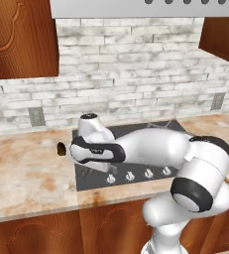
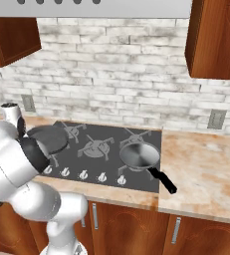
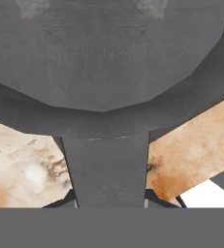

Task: Place both pans onto different burners. Then place the sweet potato and the steak on different pans.

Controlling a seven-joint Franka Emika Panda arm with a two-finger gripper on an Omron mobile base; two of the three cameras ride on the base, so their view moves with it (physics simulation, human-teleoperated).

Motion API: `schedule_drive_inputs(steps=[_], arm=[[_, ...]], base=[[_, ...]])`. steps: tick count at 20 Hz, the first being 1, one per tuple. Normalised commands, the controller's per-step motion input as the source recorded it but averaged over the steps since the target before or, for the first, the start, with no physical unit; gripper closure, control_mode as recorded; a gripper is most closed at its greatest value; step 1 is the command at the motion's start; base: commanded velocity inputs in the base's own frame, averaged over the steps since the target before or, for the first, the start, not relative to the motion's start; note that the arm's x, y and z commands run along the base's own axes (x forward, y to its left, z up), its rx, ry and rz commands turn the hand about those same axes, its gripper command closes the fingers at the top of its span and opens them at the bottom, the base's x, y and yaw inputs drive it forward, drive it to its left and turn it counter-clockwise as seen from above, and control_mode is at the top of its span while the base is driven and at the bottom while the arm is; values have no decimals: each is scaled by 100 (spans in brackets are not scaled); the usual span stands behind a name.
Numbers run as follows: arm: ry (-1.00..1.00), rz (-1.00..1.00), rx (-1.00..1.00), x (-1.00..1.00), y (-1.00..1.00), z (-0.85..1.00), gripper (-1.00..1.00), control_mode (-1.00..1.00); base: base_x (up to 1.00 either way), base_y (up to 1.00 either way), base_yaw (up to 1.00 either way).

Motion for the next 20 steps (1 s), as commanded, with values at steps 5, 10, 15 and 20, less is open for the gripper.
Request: schedule_drive_inputs(steps=[5, 10, 15, 20], arm=[[7, -9, 0, 29, -11, 0, 100, -100], [10, -3, 0, 43, 0, 0, 100, -100], [10, -2, -1, 46, 3, -5, 100, -100], [5, 0, -4, 20, 15, -18, 100, -100]], base=[[0, 0, 0], [0, 0, 0], [0, 0, 0], [0, 0, 0]])
